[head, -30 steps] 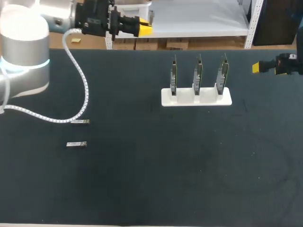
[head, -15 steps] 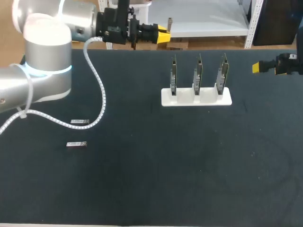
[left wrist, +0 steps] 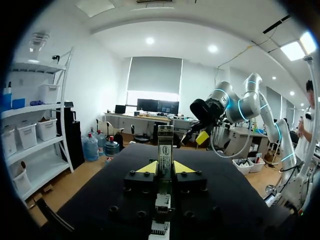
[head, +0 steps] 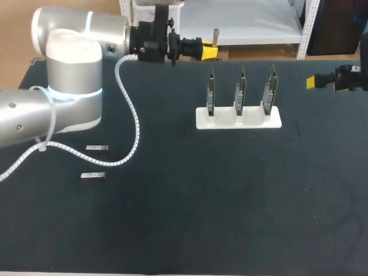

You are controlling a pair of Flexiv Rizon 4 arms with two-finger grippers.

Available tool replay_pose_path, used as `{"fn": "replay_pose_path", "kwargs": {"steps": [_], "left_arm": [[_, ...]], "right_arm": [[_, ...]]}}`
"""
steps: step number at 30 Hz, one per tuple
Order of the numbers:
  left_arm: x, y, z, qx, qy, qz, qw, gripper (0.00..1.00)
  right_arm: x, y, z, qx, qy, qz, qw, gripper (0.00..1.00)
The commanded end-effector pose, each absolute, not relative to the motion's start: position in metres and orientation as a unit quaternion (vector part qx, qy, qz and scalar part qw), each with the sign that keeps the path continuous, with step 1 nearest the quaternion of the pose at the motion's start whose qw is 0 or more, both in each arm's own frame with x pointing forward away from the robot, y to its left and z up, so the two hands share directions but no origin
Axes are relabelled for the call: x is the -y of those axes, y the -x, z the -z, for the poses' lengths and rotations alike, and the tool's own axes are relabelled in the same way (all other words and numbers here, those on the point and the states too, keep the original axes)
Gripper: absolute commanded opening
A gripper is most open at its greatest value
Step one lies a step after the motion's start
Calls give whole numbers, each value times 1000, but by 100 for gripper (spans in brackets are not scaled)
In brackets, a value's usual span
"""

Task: Pick up the optical module with the left hand, and insert it into the network port with the right hand.

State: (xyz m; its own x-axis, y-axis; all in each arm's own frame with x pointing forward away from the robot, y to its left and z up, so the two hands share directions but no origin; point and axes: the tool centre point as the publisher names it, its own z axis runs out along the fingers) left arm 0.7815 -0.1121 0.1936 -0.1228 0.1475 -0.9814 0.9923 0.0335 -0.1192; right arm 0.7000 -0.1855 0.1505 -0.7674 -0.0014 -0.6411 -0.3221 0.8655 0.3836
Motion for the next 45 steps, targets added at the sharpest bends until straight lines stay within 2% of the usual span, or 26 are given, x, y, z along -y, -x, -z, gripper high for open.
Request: {"fn": "replay_pose_path", "kwargs": {"steps": [1, 45], "left_arm": [[111, -782, -187, -573, -494, 490, 434, 0], [111, -767, -157, -584, -478, 494, 431, 0]], "right_arm": [[185, -699, -151, -908, 88, -242, 330, 100], [185, -699, -151, -908, 88, -242, 330, 100]]}}
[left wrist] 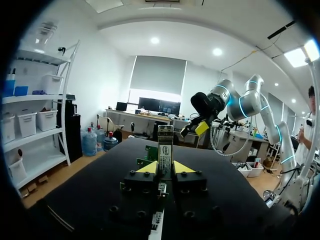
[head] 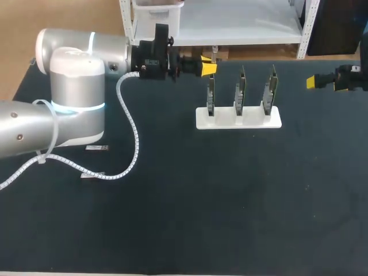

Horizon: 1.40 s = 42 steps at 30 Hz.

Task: Pick up the optical module with the left hand, and insert it into the network port with the right hand.

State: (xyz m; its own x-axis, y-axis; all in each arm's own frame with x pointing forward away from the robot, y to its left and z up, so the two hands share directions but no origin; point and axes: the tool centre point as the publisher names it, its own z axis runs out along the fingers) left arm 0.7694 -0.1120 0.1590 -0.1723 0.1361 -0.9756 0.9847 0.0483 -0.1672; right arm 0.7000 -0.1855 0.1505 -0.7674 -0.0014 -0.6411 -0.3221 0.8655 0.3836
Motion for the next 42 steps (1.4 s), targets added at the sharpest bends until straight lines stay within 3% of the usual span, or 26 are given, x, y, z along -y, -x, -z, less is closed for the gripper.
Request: {"fn": "replay_pose_path", "kwargs": {"steps": [1, 42], "left_arm": [[111, -767, -157, -584, -479, 494, 431, 0], [114, -777, -152, -575, -499, 490, 424, 0]], "right_arm": [[185, -699, -151, -908, 88, -242, 330, 100], [185, -699, -151, -908, 88, -242, 330, 100]]}}
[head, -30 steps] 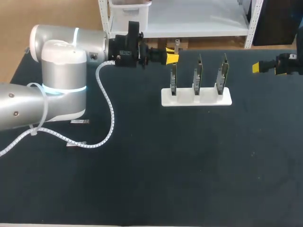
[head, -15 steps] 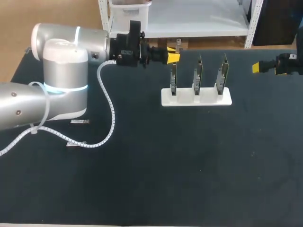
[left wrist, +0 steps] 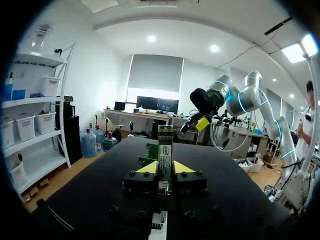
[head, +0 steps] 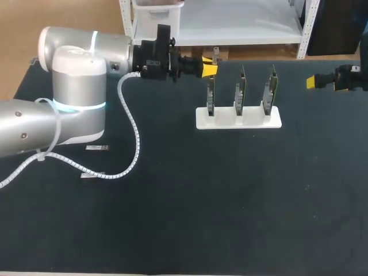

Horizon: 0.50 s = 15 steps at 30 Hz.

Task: Pick up the optical module with the left hand, and insert it into the network port with the right hand.

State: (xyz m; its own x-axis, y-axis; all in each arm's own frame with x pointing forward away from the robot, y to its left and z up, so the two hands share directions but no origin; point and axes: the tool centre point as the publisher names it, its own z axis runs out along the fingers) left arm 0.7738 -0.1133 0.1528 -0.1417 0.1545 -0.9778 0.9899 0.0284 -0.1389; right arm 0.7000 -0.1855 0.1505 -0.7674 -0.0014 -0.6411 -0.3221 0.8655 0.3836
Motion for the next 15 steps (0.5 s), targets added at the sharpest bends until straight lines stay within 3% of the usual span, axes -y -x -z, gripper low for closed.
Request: {"fn": "replay_pose_path", "kwargs": {"steps": [1, 15], "left_arm": [[114, -776, -151, -576, -499, 490, 423, 0], [113, -777, -150, -580, -496, 487, 424, 0]], "right_arm": [[185, -699, -151, -908, 88, -242, 330, 100], [185, -699, -151, -908, 88, -242, 330, 100]]}}
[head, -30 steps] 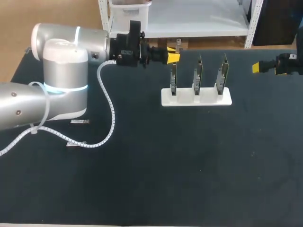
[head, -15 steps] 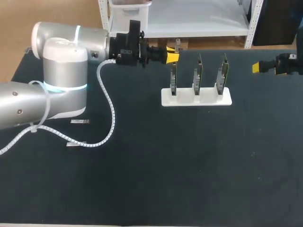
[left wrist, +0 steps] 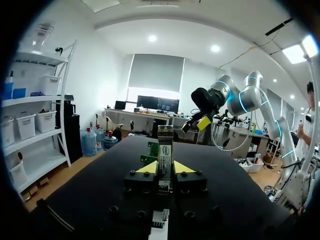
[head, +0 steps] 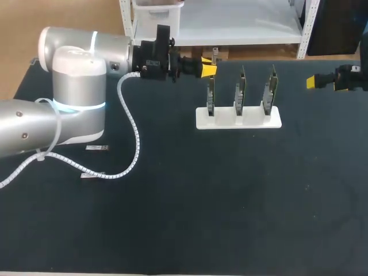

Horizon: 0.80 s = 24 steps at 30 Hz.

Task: Pick up the optical module with the left hand, and insert it into the network port with the right hand.

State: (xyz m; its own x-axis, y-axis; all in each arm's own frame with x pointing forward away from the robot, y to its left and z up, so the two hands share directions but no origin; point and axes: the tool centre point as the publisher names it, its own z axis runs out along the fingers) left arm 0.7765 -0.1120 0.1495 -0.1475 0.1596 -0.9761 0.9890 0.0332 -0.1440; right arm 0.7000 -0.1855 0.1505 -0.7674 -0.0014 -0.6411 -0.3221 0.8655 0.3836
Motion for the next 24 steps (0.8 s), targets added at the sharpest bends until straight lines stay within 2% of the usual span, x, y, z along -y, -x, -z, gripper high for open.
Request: {"fn": "replay_pose_path", "kwargs": {"steps": [1, 8, 12, 16, 24], "left_arm": [[113, -777, -150, -580, -496, 487, 424, 0], [113, -777, -150, -580, -496, 487, 424, 0], [113, -777, -150, -580, -496, 487, 424, 0], [113, -777, -150, -580, -496, 487, 424, 0], [113, -777, -150, -580, -496, 487, 424, 0]], "right_arm": [[185, -699, -151, -908, 88, -242, 330, 100], [185, -701, -151, -904, 96, -250, 334, 100], [184, -714, -162, -881, 163, -287, 338, 100], [181, -731, -171, -870, 228, -315, 303, 100], [149, -768, -195, -811, 386, -336, 283, 100]]}}
